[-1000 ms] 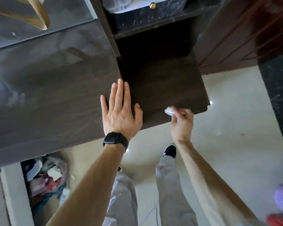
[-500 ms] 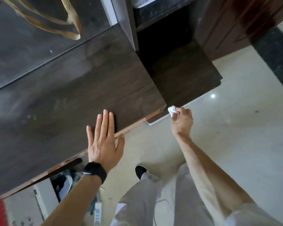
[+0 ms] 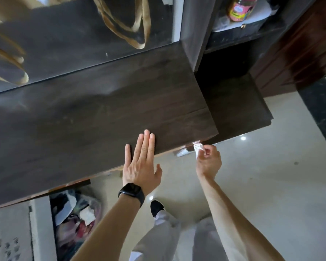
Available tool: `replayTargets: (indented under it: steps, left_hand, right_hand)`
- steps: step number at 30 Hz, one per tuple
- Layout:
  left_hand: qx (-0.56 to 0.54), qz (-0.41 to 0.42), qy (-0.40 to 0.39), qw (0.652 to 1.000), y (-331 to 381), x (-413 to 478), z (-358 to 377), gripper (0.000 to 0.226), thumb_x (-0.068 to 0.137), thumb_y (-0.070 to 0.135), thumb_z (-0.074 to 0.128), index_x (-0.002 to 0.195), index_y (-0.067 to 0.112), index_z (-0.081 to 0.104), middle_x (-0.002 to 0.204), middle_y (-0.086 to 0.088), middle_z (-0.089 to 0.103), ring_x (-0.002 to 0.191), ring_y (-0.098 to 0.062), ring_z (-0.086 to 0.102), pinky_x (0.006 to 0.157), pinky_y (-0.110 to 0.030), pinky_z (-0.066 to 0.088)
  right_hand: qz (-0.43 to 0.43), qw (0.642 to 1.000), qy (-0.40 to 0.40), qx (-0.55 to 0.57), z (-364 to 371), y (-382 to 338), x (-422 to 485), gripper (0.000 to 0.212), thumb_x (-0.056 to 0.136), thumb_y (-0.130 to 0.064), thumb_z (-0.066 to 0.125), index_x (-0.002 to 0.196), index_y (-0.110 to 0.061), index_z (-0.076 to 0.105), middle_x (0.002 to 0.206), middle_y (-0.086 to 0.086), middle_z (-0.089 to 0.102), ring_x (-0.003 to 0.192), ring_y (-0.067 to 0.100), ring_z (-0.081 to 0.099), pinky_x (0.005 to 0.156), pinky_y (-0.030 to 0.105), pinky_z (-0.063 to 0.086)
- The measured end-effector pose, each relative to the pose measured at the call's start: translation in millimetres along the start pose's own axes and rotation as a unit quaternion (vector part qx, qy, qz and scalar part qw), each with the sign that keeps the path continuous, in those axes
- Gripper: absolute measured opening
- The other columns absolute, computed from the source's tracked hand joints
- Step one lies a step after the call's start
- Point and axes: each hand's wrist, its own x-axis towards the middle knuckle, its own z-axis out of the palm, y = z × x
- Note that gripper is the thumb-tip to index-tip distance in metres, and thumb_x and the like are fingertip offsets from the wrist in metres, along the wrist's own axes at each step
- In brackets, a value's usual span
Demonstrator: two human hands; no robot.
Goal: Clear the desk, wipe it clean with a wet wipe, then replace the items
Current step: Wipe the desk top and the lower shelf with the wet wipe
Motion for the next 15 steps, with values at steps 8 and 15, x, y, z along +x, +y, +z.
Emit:
replayTargets:
  steps: [8, 15]
  left_hand:
    - [-0.009, 0.001, 0.009, 1.000, -2, -1, 2, 0.107, 0.076, 0.035, 0.062, 0.157, 0.016, -0.004, 0.165, 0.002, -0.009, 0.152, -0.015, -0.007, 0.122, -0.047, 0.002]
    - [-0.032, 0.007, 0.033, 0.999, -3, -3, 1, 0.104, 0.073, 0.030, 0.062, 0.157, 0.013, 0.004, 0.166, 0.000, -0.002, 0.152, -0.016, 0.001, 0.122, -0.049, 0.008]
  right_hand:
    - [-0.162, 0.911, -0.354, -0.134, -22, -37, -19, 0.008, 0.088, -0.032, 0.065, 0.094, -0.027, 0.065, 0.098, -0.010, 0.068, 0.088, 0.006, 0.062, 0.069, 0.010, 0.042]
    - [-0.351, 0.928, -0.121, -0.012, -82, -114, -1, 0.016, 0.086, -0.003, 0.066, 0.097, -0.014, 0.067, 0.097, -0.001, 0.060, 0.082, 0.004, 0.054, 0.072, 0.005, 0.038]
